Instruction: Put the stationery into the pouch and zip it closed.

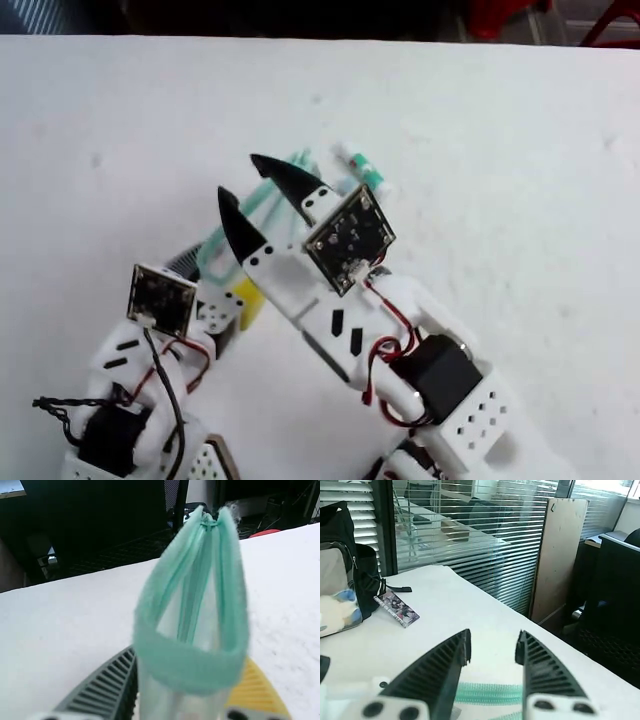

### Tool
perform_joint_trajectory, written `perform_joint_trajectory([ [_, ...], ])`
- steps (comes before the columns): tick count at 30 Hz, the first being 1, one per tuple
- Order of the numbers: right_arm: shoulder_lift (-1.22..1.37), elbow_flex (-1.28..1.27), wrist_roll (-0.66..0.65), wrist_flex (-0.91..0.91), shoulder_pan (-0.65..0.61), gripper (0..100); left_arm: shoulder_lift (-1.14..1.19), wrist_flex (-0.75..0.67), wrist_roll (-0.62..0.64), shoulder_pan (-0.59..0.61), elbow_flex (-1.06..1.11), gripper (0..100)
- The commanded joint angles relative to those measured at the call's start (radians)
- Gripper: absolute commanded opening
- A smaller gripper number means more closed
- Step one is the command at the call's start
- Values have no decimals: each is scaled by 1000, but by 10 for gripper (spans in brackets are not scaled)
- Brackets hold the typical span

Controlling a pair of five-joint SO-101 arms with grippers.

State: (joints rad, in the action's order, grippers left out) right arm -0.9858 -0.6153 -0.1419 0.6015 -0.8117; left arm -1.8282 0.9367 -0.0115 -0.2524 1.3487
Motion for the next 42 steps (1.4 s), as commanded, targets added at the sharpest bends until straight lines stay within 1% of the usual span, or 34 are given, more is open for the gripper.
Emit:
perform_joint_trajectory([
  [1, 2, 9, 8, 2, 10, 140, -1, -2, -5, -1, -8, 245],
  [15, 1, 15, 9, 2, 15, 140, -1, -2, -8, -1, -8, 245],
  [17, 4, 57, 14, 19, 76, 140, -1, -2, -8, 2, -8, 244],
  [18, 10, 95, 41, 35, 124, 140, -1, -2, -6, 18, -11, 244],
  [21, 13, 203, 178, 93, 302, 139, -1, -31, -3, 76, -9, 244],
  [22, 13, 226, 206, 102, 351, 139, -1, -41, -3, 93, -8, 238],
  [23, 13, 235, 206, 104, 389, 137, -1, -48, -3, 105, -6, 225],
  [25, 18, 232, 158, 94, 421, 128, -1, -54, -3, 113, -6, 210],
  [27, 54, 224, 77, 93, 426, 118, -1, -57, -3, 113, -6, 208],
  [29, 122, 227, 14, 96, 430, 108, -1, -57, -3, 113, -6, 207],
  [31, 206, 229, -21, 97, 456, 97, -1, -57, -3, 113, -6, 206],
  [37, 461, 252, -28, 104, 526, 94, -1, -57, -3, 113, -5, 206],
  [42, 723, 434, -28, 191, 552, 95, -1, -60, -3, 105, 9, 207],
])
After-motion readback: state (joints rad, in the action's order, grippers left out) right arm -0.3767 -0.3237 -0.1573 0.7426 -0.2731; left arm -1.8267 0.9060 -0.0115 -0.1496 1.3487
